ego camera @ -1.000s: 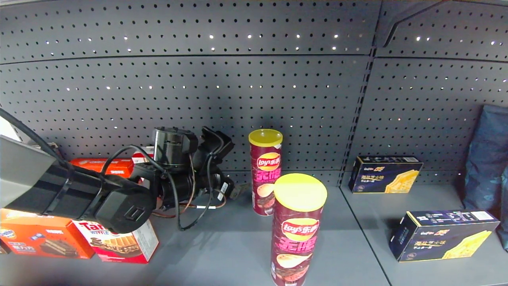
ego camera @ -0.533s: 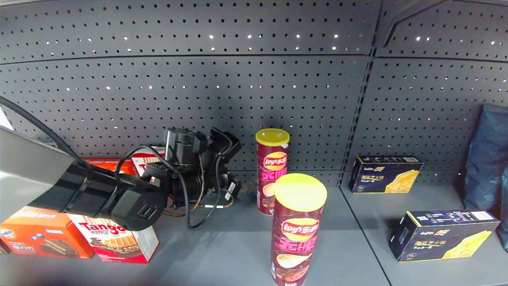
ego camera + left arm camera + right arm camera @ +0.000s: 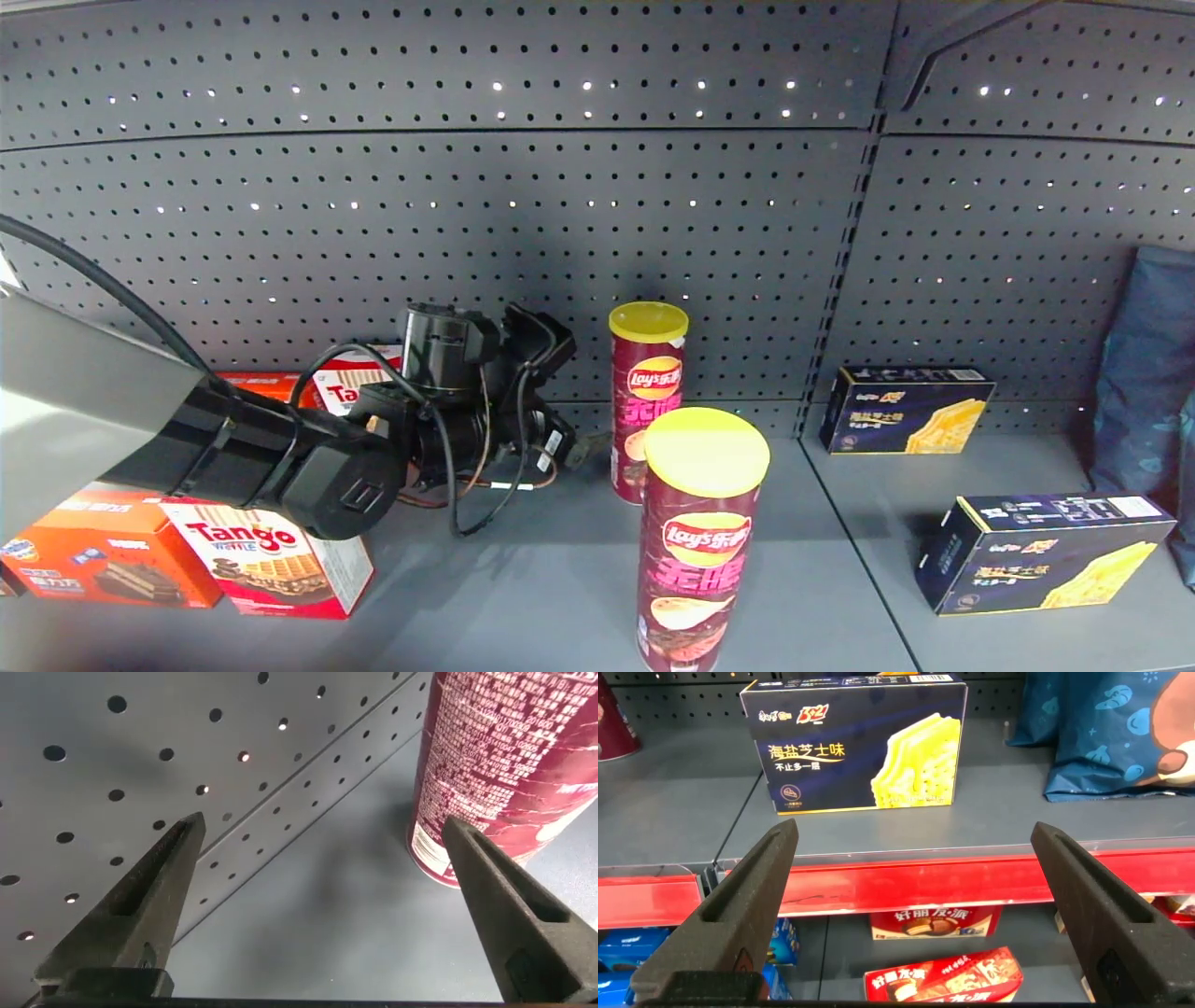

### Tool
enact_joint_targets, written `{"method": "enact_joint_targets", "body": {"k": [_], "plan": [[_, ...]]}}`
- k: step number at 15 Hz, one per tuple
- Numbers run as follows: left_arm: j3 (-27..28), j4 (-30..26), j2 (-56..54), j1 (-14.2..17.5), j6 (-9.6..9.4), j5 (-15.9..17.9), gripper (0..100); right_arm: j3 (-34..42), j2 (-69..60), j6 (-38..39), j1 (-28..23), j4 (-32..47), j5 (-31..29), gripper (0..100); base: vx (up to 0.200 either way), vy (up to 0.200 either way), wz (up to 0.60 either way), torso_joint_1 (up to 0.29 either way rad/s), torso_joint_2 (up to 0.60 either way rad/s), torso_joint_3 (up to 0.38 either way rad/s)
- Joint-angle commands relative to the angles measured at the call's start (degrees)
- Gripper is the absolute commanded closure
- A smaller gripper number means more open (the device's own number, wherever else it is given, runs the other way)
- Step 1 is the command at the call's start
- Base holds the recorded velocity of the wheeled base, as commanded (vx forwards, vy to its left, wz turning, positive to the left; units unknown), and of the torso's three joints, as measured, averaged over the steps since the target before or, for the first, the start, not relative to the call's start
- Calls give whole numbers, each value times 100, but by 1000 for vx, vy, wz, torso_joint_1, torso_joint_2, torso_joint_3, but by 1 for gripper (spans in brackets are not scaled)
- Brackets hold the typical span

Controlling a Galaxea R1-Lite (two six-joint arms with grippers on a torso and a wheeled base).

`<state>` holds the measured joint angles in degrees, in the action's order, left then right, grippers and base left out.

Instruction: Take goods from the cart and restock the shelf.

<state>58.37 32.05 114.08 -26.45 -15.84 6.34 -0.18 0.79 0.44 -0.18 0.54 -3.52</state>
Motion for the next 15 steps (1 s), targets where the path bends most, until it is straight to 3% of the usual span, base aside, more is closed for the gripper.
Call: {"method": "enact_joint_targets", "body": {"k": [1,5,9,10,12,15], "plan": [[-10,3,0,0,2,-1,0,1,9,0,1,-1,1,0,0,0,0,0,0,0],[-177,-138,-720,61,-7,-115,0,1,9,0,9,-1,1,0,0,0,0,0,0,0],[-862,-682,-1969,53,-16,-256,0,1,9,0,1,-1,1,0,0,0,0,0,0,0],[-1038,-893,-2408,53,54,-300,0,1,9,0,1,-1,1,0,0,0,0,0,0,0],[-1117,-972,-2953,53,-25,-660,0,1,9,0,1,-1,1,0,0,0,0,0,0,0],[-1398,-990,-3691,79,-16,-827,0,1,9,0,1,-1,1,0,0,0,0,0,0,0]]}}
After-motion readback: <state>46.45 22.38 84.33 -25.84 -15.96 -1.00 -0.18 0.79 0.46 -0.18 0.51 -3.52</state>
